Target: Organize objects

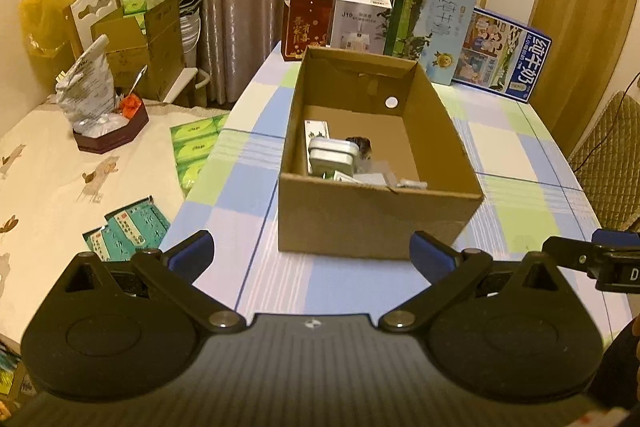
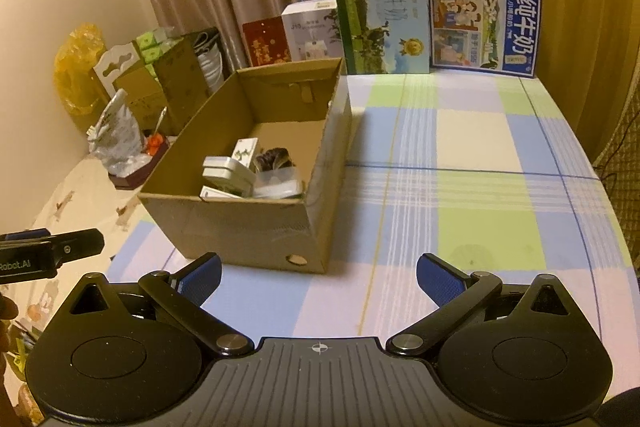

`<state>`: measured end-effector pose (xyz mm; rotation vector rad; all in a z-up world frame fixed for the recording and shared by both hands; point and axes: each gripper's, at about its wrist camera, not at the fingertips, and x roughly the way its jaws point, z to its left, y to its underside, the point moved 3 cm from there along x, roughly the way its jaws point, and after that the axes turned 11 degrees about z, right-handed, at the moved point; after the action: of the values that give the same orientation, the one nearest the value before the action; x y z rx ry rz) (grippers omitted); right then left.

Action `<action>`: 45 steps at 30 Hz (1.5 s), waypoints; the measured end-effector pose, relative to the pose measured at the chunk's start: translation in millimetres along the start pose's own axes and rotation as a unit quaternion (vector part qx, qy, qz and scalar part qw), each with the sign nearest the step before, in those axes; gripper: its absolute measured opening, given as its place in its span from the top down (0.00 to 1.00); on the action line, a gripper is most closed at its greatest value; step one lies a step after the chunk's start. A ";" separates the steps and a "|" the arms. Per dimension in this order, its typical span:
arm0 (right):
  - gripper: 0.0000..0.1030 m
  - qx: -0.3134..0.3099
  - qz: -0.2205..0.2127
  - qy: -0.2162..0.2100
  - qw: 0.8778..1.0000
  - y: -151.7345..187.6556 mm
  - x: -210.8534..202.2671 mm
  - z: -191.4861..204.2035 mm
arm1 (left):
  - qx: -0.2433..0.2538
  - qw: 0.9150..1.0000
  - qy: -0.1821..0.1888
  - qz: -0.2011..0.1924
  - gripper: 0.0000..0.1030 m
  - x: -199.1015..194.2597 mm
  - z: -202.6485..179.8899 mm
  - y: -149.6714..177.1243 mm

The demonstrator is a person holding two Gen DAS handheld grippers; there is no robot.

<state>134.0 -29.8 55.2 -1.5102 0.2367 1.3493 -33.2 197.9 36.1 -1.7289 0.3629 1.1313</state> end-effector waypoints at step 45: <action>0.02 -0.008 0.019 0.018 1.000 15.3 -5.0 -1.9 | 0.040 0.999 0.011 0.028 0.01 3.0 -36.1 22.5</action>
<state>122.4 -40.2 50.5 -1.5515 0.2779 1.3585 -28.3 157.5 23.2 -1.6715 0.4662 1.1239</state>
